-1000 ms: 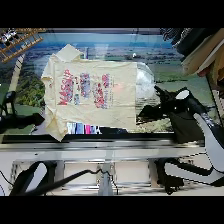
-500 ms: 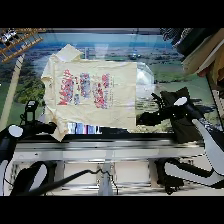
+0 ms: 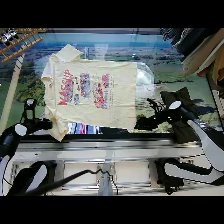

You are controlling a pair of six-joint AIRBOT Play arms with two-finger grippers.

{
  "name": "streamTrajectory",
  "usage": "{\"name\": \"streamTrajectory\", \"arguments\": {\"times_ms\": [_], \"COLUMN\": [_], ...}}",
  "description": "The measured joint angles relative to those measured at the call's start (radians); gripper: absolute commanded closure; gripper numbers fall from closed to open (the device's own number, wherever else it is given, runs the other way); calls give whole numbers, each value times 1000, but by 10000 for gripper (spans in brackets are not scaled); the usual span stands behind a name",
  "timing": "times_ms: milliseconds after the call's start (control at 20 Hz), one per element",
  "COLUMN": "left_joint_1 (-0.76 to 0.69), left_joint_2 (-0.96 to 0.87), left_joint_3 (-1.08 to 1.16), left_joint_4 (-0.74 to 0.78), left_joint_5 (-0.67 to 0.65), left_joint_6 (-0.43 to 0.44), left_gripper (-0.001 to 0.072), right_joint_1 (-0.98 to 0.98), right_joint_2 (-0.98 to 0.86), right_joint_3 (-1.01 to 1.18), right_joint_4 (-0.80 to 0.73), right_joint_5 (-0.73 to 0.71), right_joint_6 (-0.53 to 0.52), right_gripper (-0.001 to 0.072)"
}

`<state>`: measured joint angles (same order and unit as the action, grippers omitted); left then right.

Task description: Fold the clothes and pants, and hang the long-sleeved shirts on hangers.

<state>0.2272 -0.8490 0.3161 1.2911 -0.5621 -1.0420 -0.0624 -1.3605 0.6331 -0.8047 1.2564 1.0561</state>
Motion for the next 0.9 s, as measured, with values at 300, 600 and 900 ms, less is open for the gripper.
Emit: {"name": "streamTrajectory", "arguments": {"times_ms": [300, 600, 900], "left_joint_1": [-1, 3, 183], "left_joint_2": [-2, -2, -2], "left_joint_3": [4, 221, 781], "left_joint_4": [12, -83, -560], "left_joint_5": [23, -115, -353], "left_joint_6": [-14, 5, 55], "left_gripper": [702, 705, 704], "right_joint_1": [104, 121, 124], "right_joint_2": [-47, 66, 368], "right_joint_3": [0, 94, 525], "right_joint_4": [34, 15, -87], "right_joint_5": [-132, -184, -103], "right_joint_6": [36, 54, 127], "right_gripper": [698, 701, 700]}}
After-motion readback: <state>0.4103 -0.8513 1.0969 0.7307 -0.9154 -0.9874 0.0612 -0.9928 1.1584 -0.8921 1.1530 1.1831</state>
